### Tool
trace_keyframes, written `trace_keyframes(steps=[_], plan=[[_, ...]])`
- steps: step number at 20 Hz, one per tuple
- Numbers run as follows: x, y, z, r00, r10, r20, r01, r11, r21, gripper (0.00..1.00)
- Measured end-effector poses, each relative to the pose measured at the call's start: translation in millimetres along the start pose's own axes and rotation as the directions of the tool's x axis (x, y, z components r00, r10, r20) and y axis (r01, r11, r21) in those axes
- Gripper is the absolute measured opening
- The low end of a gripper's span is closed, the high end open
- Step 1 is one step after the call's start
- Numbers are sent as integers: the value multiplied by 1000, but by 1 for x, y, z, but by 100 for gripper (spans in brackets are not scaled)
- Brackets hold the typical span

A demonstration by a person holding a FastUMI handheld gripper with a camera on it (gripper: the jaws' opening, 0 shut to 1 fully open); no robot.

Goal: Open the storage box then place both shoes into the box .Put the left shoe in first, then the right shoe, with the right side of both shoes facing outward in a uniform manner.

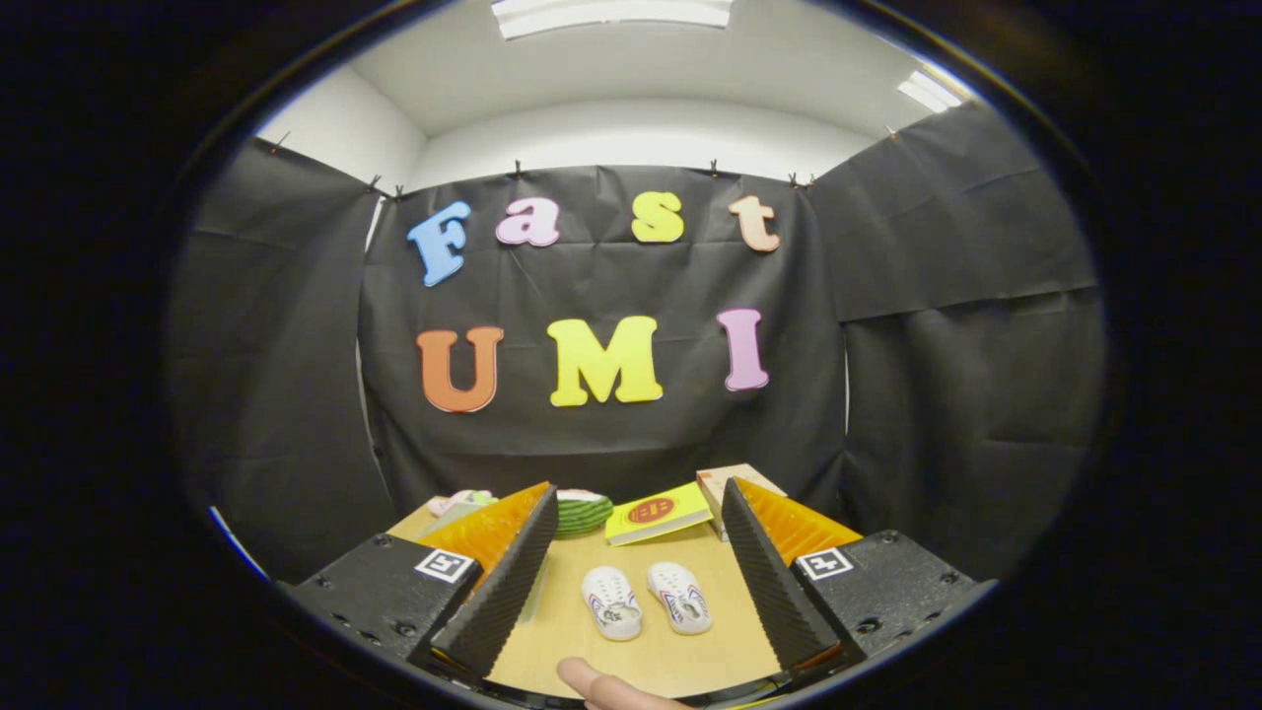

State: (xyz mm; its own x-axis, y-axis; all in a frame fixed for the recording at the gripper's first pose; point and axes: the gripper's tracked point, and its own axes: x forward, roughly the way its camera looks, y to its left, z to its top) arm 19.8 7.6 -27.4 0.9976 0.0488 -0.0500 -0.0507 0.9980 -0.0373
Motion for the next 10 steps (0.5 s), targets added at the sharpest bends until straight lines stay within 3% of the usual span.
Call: trace_keyframes(steps=[6, 10], plan=[[18, 26, -20, 994, 95, -58, -94, 995, 17, 100], [52, 35, -60, 981, 124, -146, -125, 992, 0, 100]])
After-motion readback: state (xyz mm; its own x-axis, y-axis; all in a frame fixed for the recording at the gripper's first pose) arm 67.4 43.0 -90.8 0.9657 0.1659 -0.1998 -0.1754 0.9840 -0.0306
